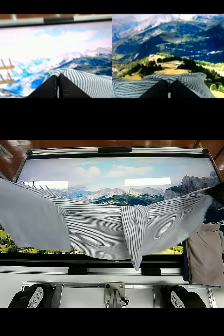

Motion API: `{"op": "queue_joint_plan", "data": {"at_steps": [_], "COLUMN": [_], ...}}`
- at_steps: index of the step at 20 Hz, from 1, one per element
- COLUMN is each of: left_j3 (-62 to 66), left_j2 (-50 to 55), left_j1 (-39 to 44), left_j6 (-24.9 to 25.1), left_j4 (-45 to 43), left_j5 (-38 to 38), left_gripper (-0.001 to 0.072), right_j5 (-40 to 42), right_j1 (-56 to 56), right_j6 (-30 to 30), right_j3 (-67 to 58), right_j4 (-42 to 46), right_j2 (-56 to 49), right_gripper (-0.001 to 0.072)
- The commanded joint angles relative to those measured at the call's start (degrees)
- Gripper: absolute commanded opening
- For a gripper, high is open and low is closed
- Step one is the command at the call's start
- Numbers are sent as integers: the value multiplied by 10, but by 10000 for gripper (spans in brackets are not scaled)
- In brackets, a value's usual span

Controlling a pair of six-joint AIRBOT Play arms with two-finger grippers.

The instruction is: Fold the shirts.

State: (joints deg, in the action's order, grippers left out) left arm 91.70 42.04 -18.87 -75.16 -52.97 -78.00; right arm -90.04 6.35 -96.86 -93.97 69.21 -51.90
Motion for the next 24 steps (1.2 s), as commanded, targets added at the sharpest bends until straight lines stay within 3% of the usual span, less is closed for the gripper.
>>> {"op": "queue_joint_plan", "data": {"at_steps": [1, 5, 10, 11, 12, 13, 14, 17, 20, 22, 24], "left_j3": [-139, -168, -167, -167, -166, -163, -152, -88, -59, -108, -208], "left_j2": [59, 242, 424, 440, 445, 444, 440, 431, 405, 374, 332], "left_j1": [5, 73, 131, 128, 123, 116, 106, 64, 46, 58, 64], "left_j6": [-5, 12, 25, 25, 30, 35, 36, 33, -45, -72, -72], "left_j4": [73, 85, 114, 139, 156, 161, 160, 142, -2, -119, -141], "left_j5": [96, 143, 202, 204, 205, 203, 191, 90, -19, -56, -56], "left_gripper": [50, 51, 55, 151, 357, 543, 587, 583, 529, 503, 509], "right_j5": [185, 334, 363, 372, 376, 370, 357, 276, 145, 63, 34], "right_j1": [0, -1, 0, 4, 5, 10, 16, 40, 49, 39, 38], "right_j6": [7, 7, 11, 20, 34, 59, 76, 101, 102, 111, 117], "right_j3": [143, 152, 152, 152, 150, 144, 137, 113, 110, 130, 186], "right_j4": [-12, -102, -148, -150, -156, -165, -171, -152, -57, -9, -24], "right_j2": [-75, -260, -391, -393, -391, -384, -374, -324, -273, -256, -239], "right_gripper": [82, 82, 96, 190, 394, 536, 538, 538, 538, 538, 538]}}
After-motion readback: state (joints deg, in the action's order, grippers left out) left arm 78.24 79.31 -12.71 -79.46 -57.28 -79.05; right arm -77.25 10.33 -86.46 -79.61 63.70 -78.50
